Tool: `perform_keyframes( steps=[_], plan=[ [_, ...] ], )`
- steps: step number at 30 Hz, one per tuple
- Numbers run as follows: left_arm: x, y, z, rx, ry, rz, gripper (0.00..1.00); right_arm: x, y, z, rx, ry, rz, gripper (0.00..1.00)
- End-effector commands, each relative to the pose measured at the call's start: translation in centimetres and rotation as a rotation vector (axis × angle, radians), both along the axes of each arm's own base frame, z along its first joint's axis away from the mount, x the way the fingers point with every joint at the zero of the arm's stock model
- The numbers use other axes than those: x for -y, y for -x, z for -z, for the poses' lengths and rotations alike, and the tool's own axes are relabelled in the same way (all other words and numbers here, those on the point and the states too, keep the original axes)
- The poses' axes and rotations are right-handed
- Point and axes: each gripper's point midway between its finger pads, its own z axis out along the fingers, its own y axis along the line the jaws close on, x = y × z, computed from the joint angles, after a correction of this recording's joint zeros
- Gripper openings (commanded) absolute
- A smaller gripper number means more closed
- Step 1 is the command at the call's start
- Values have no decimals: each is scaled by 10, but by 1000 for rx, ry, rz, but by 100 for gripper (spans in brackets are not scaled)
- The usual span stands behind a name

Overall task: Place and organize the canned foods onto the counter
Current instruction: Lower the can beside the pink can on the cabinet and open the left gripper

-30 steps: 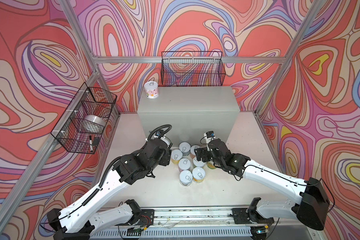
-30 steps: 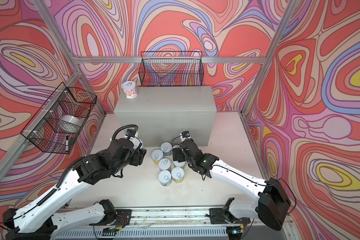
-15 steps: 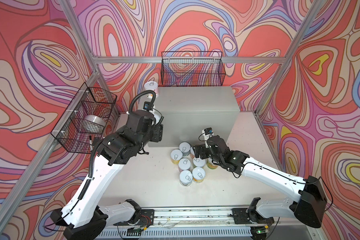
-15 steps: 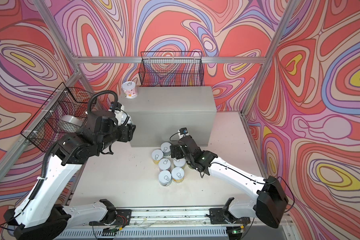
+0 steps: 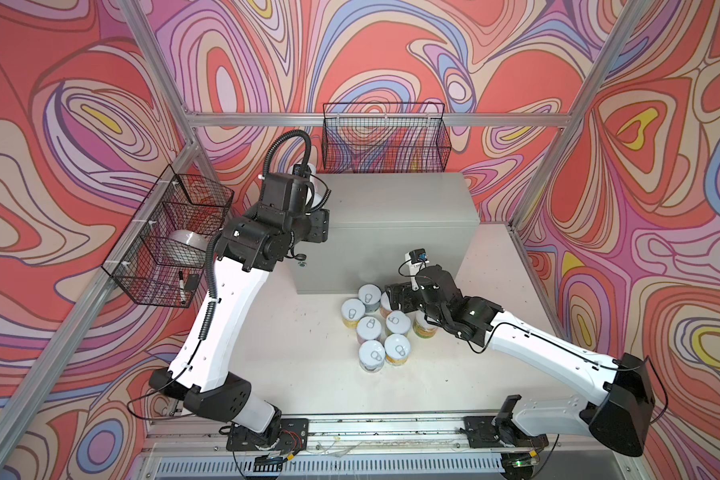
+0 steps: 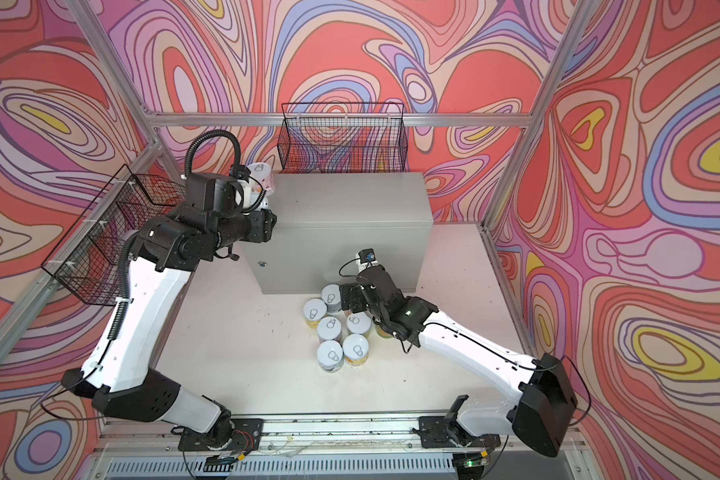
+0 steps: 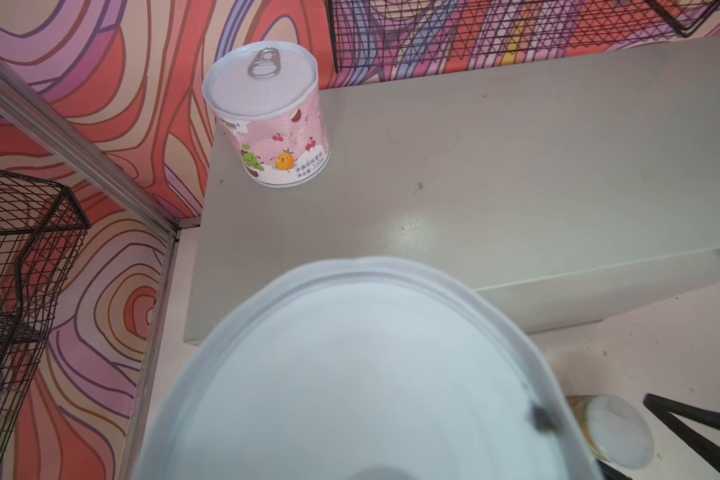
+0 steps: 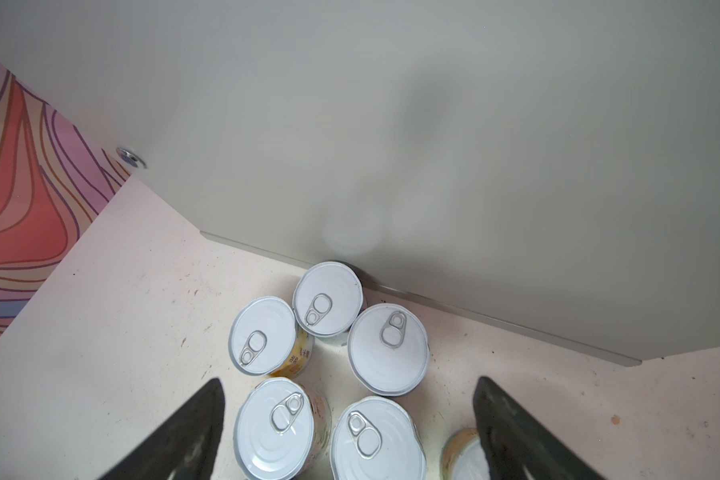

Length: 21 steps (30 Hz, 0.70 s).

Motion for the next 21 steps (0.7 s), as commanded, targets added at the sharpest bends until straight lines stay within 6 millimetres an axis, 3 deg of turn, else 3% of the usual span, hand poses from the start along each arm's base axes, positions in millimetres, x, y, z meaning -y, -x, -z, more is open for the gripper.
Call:
perform_keyframes(
  steps=[1, 5, 11, 21],
  plan=[
    [-10, -8, -26, 58, 39, -2, 0, 5, 0, -25, 49, -16, 15, 96],
    [-18, -23, -24, 45, 38, -30, 0, 4, -1, -32, 61, -29, 16, 96],
    [-18, -47, -2, -9, 42, -50, 0, 1, -2, -37, 76, -40, 6, 96],
    [-33, -74, 14, -34, 31, -105, 0, 7, -3, -43, 96, -17, 13, 97]
  ],
)
